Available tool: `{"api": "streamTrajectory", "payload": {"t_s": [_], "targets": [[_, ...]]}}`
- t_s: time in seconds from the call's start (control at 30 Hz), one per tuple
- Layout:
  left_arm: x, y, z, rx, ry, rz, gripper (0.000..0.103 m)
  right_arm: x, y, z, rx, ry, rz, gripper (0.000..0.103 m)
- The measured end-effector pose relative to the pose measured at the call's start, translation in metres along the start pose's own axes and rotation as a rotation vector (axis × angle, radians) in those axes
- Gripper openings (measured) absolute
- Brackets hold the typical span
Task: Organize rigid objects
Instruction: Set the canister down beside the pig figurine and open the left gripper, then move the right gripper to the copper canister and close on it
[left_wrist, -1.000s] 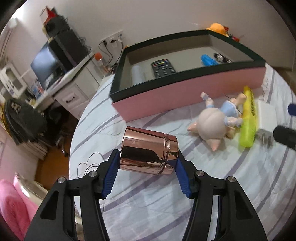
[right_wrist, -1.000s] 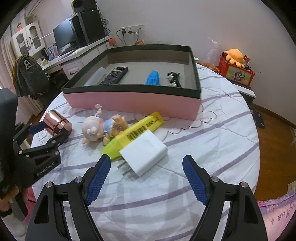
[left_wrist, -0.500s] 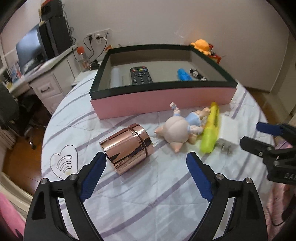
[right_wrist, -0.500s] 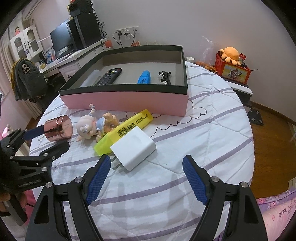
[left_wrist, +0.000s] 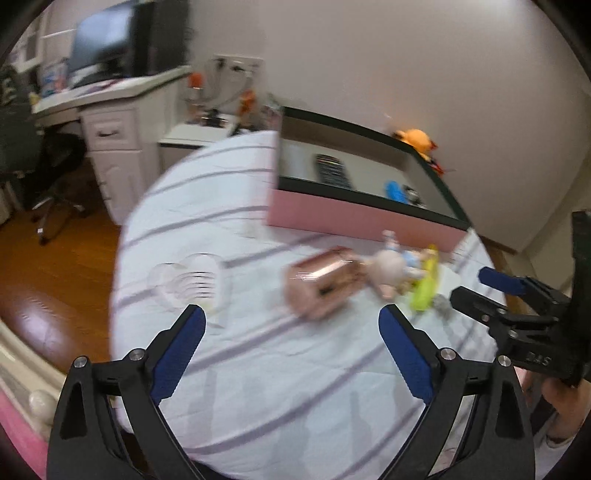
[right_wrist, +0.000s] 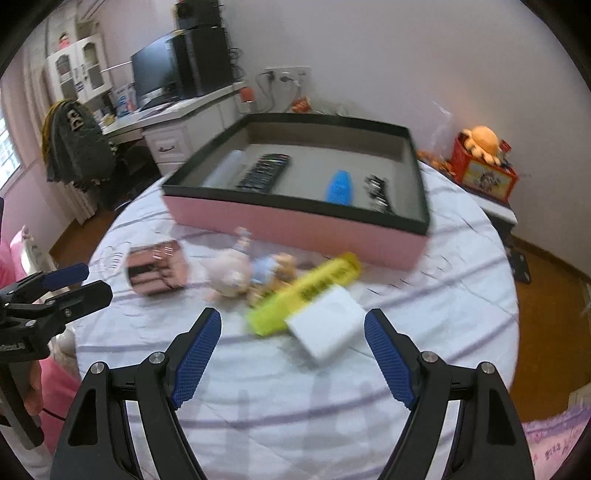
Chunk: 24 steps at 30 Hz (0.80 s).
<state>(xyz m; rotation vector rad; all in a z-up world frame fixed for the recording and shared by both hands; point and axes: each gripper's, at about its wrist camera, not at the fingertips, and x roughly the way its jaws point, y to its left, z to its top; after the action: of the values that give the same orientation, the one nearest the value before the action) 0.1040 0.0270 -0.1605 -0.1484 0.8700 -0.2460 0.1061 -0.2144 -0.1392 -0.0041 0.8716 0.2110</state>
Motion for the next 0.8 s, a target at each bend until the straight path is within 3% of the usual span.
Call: {"api": "streamTrajectory", "payload": {"t_s": [0.13,0.33,0.8], "targets": [[-0.002,0.034,-0.003,-0.049,-0.002,0.085,0.097,0.006,0.04,0.006,-0.048,-0.023,0.039,0.081],[0.004,0.062,-0.01,-0.058,0.016,0.084,0.097,0.033,0.095,0.012,-0.136,-0.014,0.073,0.082],[0.022,0.07,-0.016,-0.012,0.065,0.042,0.097,0.08,0.108,0.033,-0.117,0.074,0.126,0.081]]}}
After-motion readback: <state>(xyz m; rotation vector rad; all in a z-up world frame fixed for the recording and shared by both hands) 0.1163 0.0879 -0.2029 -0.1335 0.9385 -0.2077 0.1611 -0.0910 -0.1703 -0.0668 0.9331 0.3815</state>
